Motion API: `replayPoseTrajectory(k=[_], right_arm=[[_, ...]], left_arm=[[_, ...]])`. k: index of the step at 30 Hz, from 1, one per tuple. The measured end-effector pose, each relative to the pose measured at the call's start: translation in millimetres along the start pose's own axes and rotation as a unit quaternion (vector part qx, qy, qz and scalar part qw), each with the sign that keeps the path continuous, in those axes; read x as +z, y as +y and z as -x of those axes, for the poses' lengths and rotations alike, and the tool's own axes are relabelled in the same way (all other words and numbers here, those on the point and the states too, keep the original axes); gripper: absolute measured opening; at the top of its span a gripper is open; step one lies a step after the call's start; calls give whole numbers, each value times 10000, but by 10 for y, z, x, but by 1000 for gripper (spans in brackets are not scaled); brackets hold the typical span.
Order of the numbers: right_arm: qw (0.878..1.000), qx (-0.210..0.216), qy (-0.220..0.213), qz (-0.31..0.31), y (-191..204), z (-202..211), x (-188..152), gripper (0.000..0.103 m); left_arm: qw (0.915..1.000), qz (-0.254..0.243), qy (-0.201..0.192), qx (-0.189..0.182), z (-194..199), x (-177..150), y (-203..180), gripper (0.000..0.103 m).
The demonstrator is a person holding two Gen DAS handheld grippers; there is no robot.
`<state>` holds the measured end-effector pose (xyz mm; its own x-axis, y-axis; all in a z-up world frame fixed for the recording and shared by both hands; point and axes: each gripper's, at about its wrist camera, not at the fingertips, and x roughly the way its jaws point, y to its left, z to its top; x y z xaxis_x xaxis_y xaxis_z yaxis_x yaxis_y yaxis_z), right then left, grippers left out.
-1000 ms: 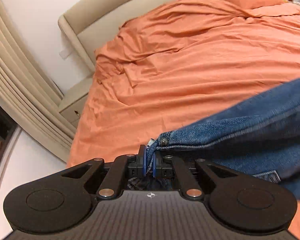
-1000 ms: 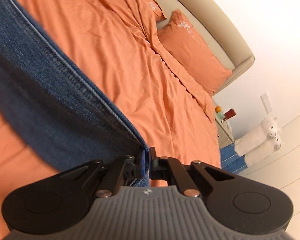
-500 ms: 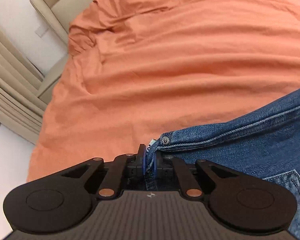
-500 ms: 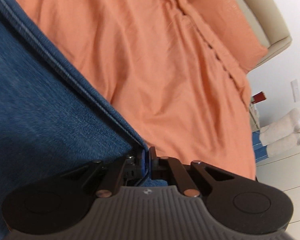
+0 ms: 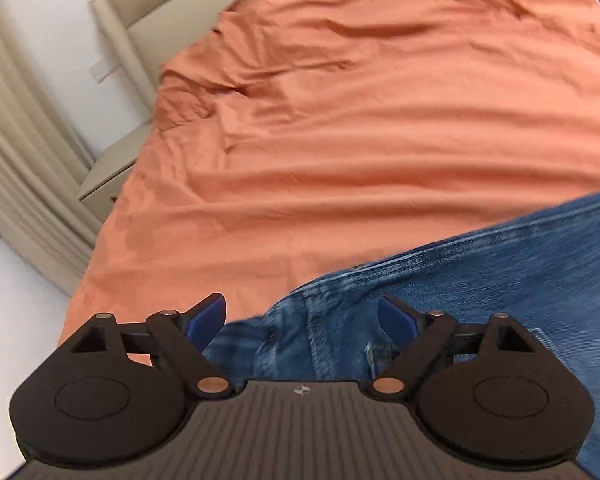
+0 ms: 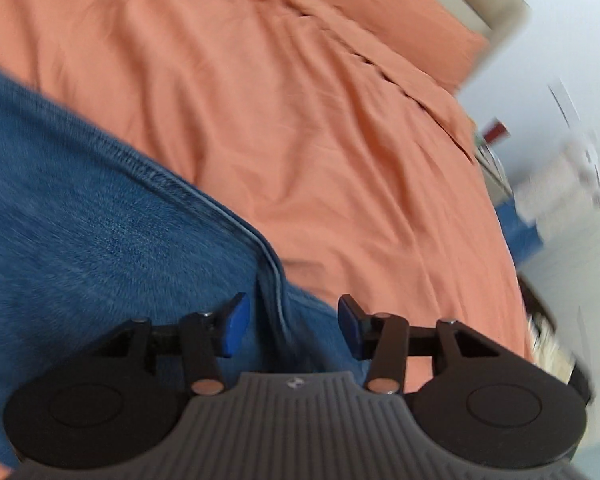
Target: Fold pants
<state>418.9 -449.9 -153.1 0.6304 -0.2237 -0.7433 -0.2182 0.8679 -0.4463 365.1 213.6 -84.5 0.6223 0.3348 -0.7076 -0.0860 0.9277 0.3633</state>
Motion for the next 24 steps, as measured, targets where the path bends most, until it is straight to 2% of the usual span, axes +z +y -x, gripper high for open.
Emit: replayPoseTrajectory(k=[3, 5, 7, 11, 13, 16, 18, 21, 22, 23, 24], right_arm=[[9929, 291, -71, -1151, -360, 333, -228, 44], [9752, 557, -110, -2140, -637, 526, -482, 43], [9472, 856, -67, -3088, -808, 633, -802, 40], [8887, 1320, 34, -4390, -915, 569, -1317, 37], [8542, 1496, 69, -4979, -898, 466, -1521, 36], [8147, 1696, 28, -5546, -855, 276, -1672, 29], [8000, 1689, 4, -5758, -825, 186, -1715, 27], [7833, 1638, -7, -5996, -844, 93, -1755, 0], [7792, 1682, -45, -6038, -864, 99, -1744, 0], [7830, 1705, -154, -5980, -899, 152, -1707, 0], [7951, 1698, -341, -5813, -919, 254, -1633, 0]], left_arm=[[9990, 424, -1, -124, 260, -155, 182, 94], [9967, 759, 50, -268, 365, -319, 317, 93], [9937, 1046, 150, -373, 390, -501, 421, 90], [9876, 1393, 417, -585, 360, -844, 493, 75], [9859, 1473, 485, -632, 335, -955, 480, 75], [9871, 1418, 536, -516, 303, -1037, 453, 78], [9869, 1395, 639, -491, 258, -1036, 447, 79], [9869, 1281, 864, -466, 165, -1005, 413, 74], [9873, 1209, 929, -439, 137, -996, 392, 74], [9881, 1117, 973, -403, 114, -991, 366, 74], [9889, 1033, 999, -381, 94, -991, 348, 74]])
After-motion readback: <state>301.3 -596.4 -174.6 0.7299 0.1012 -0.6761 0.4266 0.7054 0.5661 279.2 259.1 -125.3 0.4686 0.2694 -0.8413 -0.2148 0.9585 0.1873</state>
